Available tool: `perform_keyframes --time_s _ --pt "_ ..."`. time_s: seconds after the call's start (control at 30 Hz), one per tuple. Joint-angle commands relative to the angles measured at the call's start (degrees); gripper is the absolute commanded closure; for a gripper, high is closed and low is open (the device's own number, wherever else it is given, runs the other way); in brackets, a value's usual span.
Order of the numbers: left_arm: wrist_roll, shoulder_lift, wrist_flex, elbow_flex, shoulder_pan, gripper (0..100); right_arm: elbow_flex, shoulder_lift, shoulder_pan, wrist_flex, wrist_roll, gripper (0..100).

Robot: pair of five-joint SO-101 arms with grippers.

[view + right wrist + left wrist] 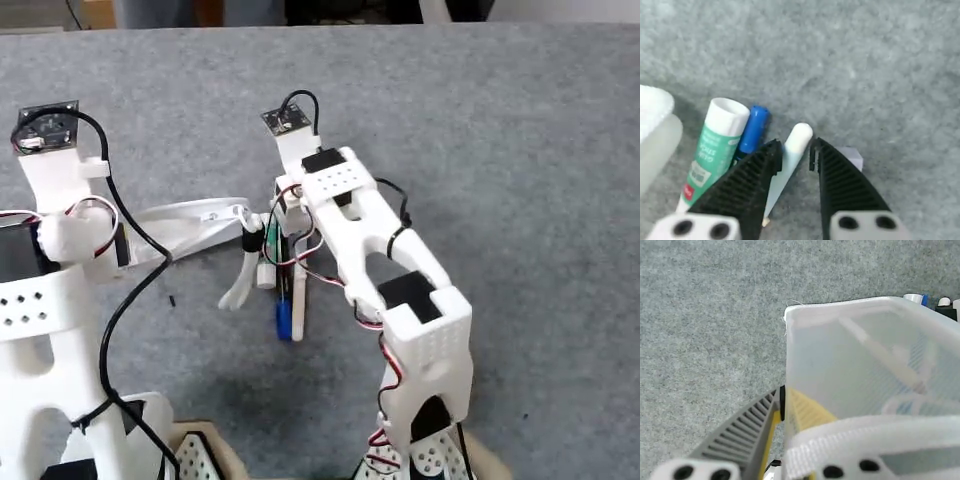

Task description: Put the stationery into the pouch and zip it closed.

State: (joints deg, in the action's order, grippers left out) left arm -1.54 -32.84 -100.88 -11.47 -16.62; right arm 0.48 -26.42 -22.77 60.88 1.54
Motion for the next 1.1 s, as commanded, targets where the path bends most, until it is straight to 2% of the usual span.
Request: perform_keyframes --time_s 0.0,0.1,0.23,0.33,0.63,0.8,1.07 --pt "-0.53 1.23 0.00 -0.31 -1.71 97 -1.36 -0.84 0.70 0.62 -0.62 89.3" --pt "-0.53 1.23 0.00 -0.31 -1.71 97 -2.33 -1.89 0.53 1.93 -0.62 89.6" --pt "-0.53 1.23 0.00 -0.31 -1.71 97 -3.74 -3.30 0.62 2.11 -0.62 99.0" --pt "-0.53 1.23 0.00 -0.31 -1.71 97 -4.53 -4.00 0.62 2.11 -0.62 96.1" --pt "-0.53 1.23 0.00 -0.31 -1.71 97 -7.34 -3.74 1.05 3.16 -0.09 98.5" --pt "-0.53 1.23 0.00 -0.40 -1.71 97 -17.80 -3.74 1.05 8.97 -0.09 98.5" --pt "-0.53 1.23 0.00 -0.31 -1.63 97 -43.47 -3.74 1.05 22.77 -0.09 98.6"
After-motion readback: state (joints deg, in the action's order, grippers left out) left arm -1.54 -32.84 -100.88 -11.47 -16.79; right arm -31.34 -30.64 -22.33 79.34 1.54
